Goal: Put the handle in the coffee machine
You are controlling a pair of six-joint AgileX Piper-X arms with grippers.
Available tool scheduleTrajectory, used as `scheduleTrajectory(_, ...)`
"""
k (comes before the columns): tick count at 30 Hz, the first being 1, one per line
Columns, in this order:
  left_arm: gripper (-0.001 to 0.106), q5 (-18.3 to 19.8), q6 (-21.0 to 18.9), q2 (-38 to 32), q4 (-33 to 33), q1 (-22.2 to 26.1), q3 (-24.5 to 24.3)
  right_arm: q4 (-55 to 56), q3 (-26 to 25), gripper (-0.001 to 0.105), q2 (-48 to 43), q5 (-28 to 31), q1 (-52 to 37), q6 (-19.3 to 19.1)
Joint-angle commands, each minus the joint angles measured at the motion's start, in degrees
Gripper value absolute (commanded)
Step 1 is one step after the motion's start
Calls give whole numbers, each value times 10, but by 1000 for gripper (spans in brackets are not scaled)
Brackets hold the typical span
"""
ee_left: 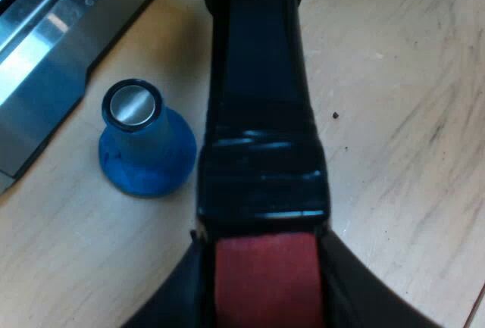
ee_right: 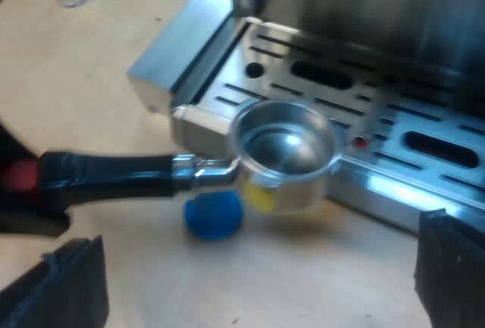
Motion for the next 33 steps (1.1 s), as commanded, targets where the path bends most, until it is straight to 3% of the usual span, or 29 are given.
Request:
scheduleTrajectory(1,0,13,9,-9,-17,-1,-9,-41,13,83,11,36,18,-8)
scheduleTrajectory(14,0,13,39,-9,-17,5,-9,-143,13,83,104,139,35,-7)
scheduleTrajectory(22,0,24,78,-9,-20,90,-9,-169,13,83,113,194,35,-7)
scheduleTrajectory(25,0,42,78,-9,-26,111,-9,-191,13,83,127,231,35,-8)
scheduleTrajectory(27,0,57,93,-7,-49,154,-9,-207,13,83,143,231,35,-8)
scheduleTrajectory(33,0,56,128,-6,-50,173,-9,-267,13,83,188,254,35,-18)
